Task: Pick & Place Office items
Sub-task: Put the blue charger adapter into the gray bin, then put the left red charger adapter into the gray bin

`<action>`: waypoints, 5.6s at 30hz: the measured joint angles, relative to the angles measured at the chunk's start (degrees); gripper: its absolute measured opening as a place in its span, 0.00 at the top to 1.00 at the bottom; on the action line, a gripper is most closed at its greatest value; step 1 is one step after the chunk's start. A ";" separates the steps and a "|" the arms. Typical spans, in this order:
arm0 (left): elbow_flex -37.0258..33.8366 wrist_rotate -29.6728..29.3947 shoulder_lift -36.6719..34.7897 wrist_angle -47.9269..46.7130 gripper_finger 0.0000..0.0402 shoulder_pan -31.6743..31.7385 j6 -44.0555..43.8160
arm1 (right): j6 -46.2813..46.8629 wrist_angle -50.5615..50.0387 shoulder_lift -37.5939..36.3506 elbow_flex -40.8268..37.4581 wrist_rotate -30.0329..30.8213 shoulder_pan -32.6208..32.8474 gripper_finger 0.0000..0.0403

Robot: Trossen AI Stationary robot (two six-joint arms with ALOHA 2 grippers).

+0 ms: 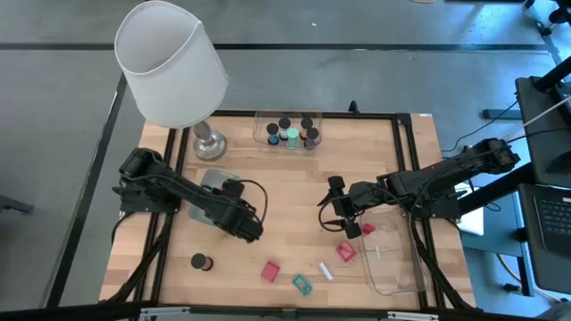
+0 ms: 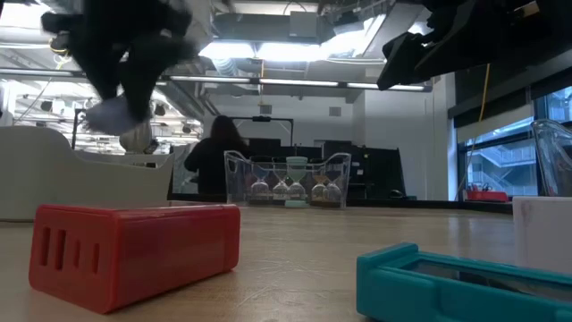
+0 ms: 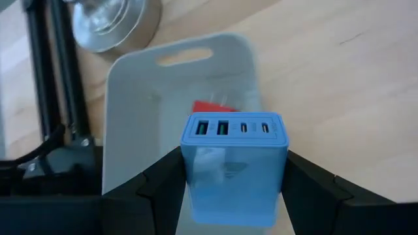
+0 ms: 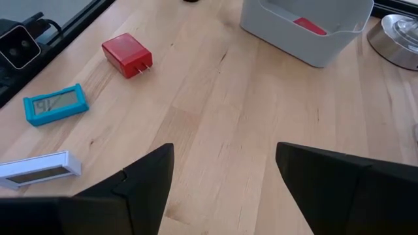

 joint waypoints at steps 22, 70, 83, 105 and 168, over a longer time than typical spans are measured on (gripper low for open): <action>-21.03 3.11 -6.03 16.78 0.49 4.70 3.45 | -1.00 3.49 0.00 0.00 0.02 0.02 0.32; -4.94 -4.54 -2.59 49.36 0.37 -6.63 23.91 | 4.86 8.30 -0.02 0.02 0.01 0.02 0.32; -3.75 14.77 6.84 61.77 0.30 -6.08 24.04 | 11.12 8.15 -0.02 0.02 -0.44 0.06 0.32; -1.99 16.77 7.61 55.87 0.26 -10.35 35.96 | 13.32 9.35 -0.02 0.02 -0.43 1.86 0.32; -1.99 25.27 10.34 55.57 0.26 -6.64 12.08 | 26.07 -10.61 9.11 6.12 15.29 7.02 0.32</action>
